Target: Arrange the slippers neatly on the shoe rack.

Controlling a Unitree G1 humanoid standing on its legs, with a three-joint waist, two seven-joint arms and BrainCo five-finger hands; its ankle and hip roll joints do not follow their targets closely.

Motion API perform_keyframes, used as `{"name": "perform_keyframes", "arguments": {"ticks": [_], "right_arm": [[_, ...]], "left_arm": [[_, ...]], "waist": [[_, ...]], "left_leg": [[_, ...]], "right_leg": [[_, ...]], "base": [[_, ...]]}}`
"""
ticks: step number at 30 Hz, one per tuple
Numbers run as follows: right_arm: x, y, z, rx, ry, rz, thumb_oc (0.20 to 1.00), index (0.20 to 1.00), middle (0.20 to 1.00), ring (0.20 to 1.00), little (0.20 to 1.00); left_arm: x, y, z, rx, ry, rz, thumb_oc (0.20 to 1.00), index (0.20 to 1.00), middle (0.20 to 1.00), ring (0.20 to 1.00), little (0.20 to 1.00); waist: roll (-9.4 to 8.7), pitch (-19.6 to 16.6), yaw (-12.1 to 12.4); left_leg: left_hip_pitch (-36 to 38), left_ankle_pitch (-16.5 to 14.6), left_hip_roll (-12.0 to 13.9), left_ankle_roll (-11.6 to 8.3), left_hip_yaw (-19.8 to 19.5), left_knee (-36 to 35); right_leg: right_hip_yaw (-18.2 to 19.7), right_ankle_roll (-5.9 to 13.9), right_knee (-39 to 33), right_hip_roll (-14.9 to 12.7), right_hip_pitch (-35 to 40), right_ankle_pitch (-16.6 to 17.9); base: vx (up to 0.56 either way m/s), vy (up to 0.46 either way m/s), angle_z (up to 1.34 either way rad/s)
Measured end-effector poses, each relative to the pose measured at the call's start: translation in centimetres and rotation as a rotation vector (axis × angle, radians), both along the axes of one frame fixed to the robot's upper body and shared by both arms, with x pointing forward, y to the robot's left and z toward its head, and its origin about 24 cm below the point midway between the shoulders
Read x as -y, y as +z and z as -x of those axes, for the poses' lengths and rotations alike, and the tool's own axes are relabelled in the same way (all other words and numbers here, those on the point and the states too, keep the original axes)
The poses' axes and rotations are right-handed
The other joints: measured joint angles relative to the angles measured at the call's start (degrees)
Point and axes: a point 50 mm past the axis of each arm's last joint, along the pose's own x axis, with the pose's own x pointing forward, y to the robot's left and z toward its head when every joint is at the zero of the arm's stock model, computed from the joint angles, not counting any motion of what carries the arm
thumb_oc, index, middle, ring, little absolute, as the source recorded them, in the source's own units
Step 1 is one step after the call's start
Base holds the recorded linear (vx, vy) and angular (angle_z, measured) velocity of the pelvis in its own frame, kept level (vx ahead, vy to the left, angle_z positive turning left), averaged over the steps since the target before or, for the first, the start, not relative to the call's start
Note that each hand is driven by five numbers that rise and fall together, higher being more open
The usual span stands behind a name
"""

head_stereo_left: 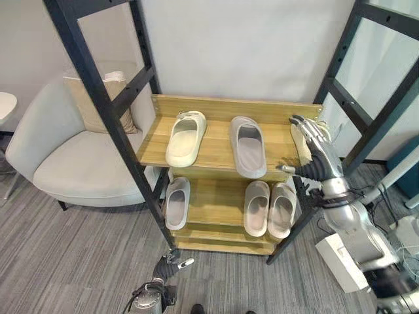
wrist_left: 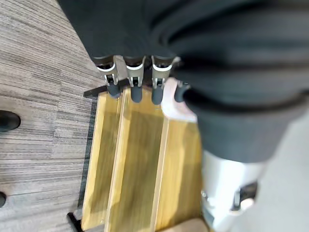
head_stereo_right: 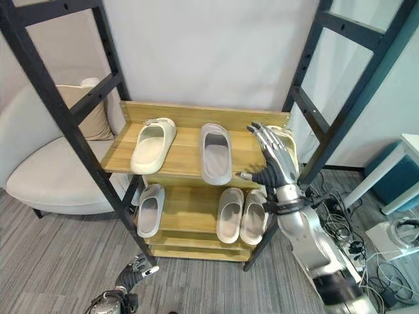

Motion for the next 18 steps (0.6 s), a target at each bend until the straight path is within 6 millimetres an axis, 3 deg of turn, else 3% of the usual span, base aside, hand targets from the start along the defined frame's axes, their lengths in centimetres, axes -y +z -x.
{"name": "perform_keyframes", "arguments": {"ticks": [6,11,18], "right_arm": [[0.1,-0.4,-3.2,-0.025,-0.094,0.001,1.000,1.000,1.000,1.000,1.000],[-0.6,-2.2,-5.4,-0.119,-0.157,-0.046,1.000,1.000,1.000,1.000,1.000],[-0.1,-1.5,-7.4,-0.133,-0.210,-0.057,1.000,1.000,1.000,1.000,1.000]], "left_arm": [[-0.2,0.0,0.0,-0.003,-0.008,-0.008,1.000,1.000,1.000,1.000,1.000],[-0.1,0.3,-0.7,0.011,-0.041,-0.021,1.000,1.000,1.000,1.000,1.000],[-0.3,0.5,-1.0,0.018,-0.042,-0.029,1.000,1.000,1.000,1.000,1.000]], "waist": [[-0.69,0.8,2.2],[-0.96,3.2,3.7],[-1.45,4.5,5.4]], "left_leg": [[-0.6,0.1,-0.5,0.02,-1.3,0.0],[-2.5,0.7,-0.8,0.05,-2.7,0.4],[-3.1,0.9,-0.8,0.25,-2.8,0.4]], "right_leg": [[-1.0,-0.13,0.0,-0.4,-0.1,-0.1],[-2.4,-0.25,0.0,-0.6,-1.3,0.0],[-2.9,-0.32,0.0,-0.6,-1.8,0.1]], "base": [[0.00,0.018,0.09],[-0.04,0.006,0.14],[0.00,-0.001,0.01]]}}
